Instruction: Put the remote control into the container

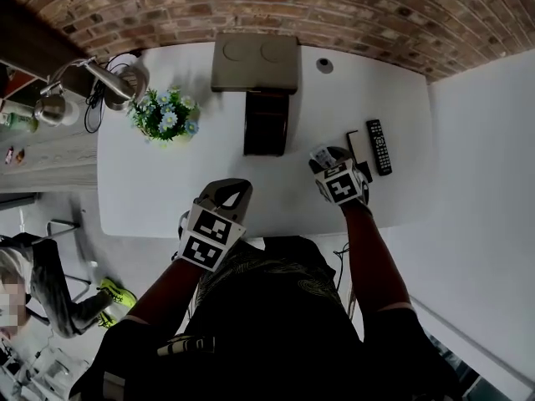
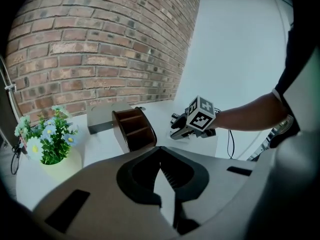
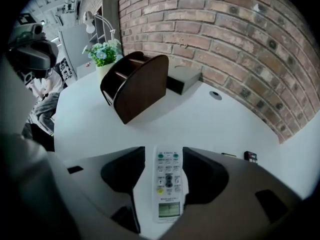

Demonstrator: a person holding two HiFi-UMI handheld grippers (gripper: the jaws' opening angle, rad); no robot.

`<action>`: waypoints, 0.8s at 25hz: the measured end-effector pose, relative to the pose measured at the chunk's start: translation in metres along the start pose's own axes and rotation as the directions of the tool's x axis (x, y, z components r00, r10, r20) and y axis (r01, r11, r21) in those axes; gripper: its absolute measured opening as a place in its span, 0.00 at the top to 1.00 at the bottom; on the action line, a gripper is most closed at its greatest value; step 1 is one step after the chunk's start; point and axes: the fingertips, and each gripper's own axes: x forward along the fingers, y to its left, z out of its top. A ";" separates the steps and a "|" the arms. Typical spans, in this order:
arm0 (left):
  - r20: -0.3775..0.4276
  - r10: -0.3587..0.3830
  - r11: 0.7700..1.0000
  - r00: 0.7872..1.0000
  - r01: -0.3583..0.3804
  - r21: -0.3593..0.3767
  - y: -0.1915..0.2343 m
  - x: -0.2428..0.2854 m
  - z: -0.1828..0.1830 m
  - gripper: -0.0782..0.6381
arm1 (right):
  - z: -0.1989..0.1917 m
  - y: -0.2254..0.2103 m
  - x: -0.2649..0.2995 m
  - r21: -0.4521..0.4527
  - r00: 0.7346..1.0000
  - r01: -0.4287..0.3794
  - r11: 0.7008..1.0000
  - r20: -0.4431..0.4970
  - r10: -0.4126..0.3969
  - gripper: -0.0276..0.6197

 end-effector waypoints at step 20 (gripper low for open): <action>0.003 0.049 0.995 0.999 -0.049 -0.087 0.030 0.007 0.001 0.88 | 0.005 -0.013 0.012 -0.043 0.995 -0.023 0.999 -0.103 0.019 0.62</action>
